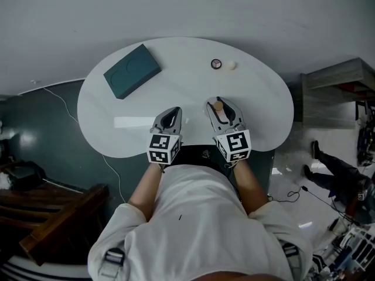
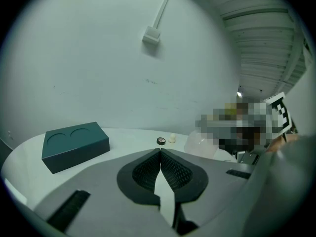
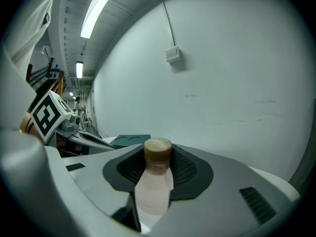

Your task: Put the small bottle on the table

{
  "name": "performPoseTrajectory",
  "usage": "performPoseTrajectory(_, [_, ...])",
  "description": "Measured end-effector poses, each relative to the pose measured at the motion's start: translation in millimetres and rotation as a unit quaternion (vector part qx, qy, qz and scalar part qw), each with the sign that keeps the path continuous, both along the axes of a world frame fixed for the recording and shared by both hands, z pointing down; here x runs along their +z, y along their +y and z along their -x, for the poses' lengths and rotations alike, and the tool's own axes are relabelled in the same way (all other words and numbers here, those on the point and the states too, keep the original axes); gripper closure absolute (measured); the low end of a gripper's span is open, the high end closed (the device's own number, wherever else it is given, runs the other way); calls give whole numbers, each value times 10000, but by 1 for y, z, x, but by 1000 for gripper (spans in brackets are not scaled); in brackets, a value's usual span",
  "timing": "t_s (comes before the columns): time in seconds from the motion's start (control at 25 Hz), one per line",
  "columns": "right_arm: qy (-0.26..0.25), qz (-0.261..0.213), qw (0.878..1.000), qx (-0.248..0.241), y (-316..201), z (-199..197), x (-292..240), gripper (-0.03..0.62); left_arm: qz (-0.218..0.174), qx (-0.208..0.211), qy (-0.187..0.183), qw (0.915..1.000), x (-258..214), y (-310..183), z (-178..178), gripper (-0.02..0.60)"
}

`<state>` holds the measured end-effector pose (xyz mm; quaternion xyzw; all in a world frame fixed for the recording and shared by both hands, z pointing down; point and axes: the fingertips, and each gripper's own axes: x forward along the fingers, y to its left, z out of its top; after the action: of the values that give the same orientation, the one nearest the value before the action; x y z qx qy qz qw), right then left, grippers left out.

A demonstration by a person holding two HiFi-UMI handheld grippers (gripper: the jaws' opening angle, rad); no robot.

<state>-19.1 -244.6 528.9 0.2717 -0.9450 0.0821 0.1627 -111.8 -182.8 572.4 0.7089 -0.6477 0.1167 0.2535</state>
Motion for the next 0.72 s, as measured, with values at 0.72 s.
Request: performPoseTrajectory(0.72, [319,411,9986,-95,-50,55,73,462,479,-94,131,9987,56,-24,45,563])
